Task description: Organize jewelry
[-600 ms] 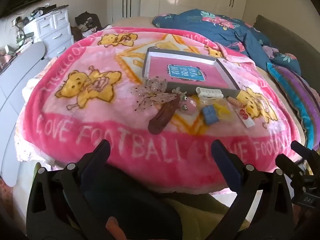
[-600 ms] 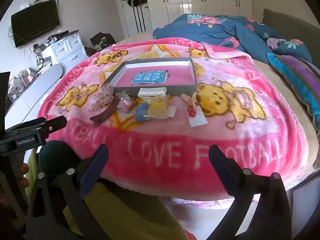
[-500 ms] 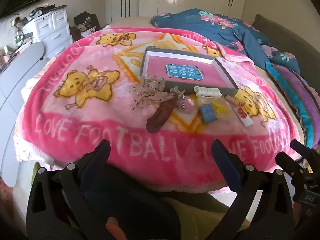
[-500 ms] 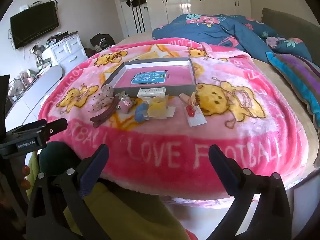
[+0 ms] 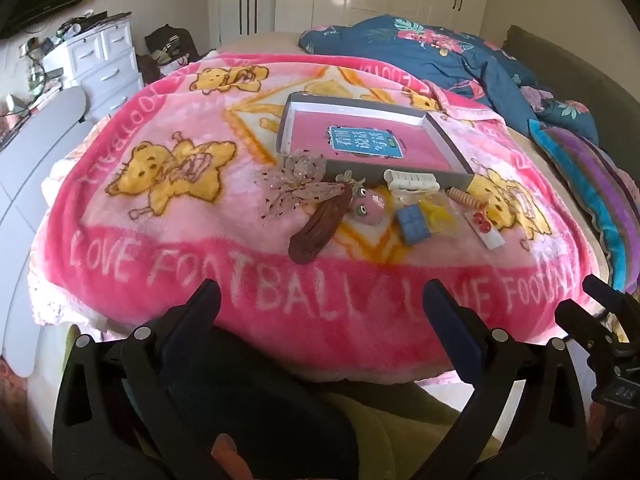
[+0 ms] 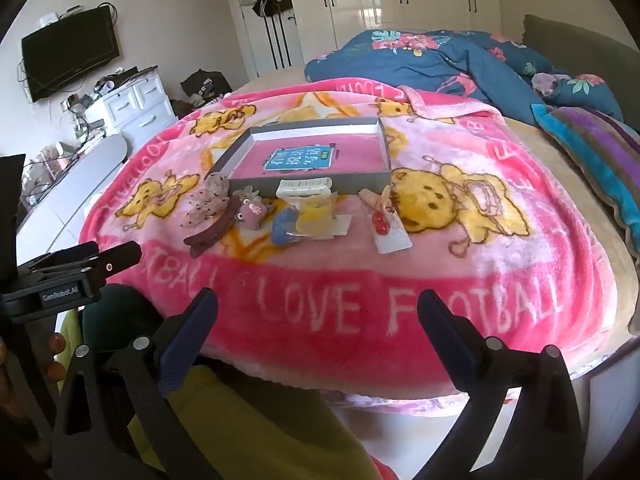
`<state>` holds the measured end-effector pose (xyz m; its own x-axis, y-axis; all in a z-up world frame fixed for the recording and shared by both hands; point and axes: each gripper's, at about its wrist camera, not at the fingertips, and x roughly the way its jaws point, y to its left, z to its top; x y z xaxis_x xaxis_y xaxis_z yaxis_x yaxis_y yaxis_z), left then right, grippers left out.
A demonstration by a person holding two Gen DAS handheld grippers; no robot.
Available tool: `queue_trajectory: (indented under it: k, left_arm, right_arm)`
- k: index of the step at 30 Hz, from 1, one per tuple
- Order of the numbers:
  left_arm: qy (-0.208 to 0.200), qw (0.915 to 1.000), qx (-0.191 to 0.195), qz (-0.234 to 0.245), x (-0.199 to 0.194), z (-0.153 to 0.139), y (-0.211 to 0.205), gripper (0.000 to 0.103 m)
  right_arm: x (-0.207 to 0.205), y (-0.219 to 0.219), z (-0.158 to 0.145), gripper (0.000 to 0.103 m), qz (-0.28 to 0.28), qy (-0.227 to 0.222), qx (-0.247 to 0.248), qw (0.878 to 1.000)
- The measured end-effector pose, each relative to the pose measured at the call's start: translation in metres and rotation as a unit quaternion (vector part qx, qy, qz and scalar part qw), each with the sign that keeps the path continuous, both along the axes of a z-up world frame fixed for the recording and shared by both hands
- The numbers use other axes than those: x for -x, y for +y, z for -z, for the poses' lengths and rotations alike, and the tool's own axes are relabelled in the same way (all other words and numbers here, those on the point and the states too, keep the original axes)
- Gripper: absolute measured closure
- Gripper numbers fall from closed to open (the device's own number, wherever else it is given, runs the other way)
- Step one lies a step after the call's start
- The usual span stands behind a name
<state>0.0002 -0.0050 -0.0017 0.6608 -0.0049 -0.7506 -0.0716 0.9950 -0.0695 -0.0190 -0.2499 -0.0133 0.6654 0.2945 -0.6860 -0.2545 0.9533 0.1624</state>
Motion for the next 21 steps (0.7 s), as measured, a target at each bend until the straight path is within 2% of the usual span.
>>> queue_trajectory:
  k: [21]
  left_arm:
    - [-0.005, 0.9999, 0.004, 0.011, 0.005, -0.010, -0.012, 0.008]
  right_arm:
    - [0.002, 0.001, -0.005, 0.004, -0.004, -0.002, -0.005, 1.000]
